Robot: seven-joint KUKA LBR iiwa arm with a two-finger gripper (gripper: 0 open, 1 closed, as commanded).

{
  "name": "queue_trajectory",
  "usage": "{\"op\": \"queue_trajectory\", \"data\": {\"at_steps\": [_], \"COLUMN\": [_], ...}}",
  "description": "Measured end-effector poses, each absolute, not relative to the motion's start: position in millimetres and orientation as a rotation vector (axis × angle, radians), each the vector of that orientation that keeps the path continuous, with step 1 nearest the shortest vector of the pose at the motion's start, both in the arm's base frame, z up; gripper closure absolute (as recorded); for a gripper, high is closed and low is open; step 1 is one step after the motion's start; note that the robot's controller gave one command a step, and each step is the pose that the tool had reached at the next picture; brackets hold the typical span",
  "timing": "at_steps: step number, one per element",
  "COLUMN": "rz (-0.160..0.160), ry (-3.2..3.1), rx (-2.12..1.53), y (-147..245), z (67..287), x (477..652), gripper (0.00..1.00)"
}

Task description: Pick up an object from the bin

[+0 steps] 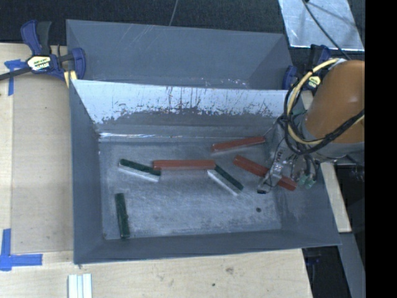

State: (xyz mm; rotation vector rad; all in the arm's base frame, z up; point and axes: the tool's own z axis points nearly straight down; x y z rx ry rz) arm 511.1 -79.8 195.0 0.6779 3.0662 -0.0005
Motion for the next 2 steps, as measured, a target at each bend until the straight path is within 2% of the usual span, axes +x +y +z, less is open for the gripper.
{"op": "queue_trajectory", "data": {"at_steps": [1, 2], "rz": [-0.001, -0.001], "ry": [3.066, 3.073], "rx": [0.677, 0.658], "y": [-80, -70], "z": [195, 246], "x": [511.1, 527.1], "gripper": [1.00, 1.00]}}
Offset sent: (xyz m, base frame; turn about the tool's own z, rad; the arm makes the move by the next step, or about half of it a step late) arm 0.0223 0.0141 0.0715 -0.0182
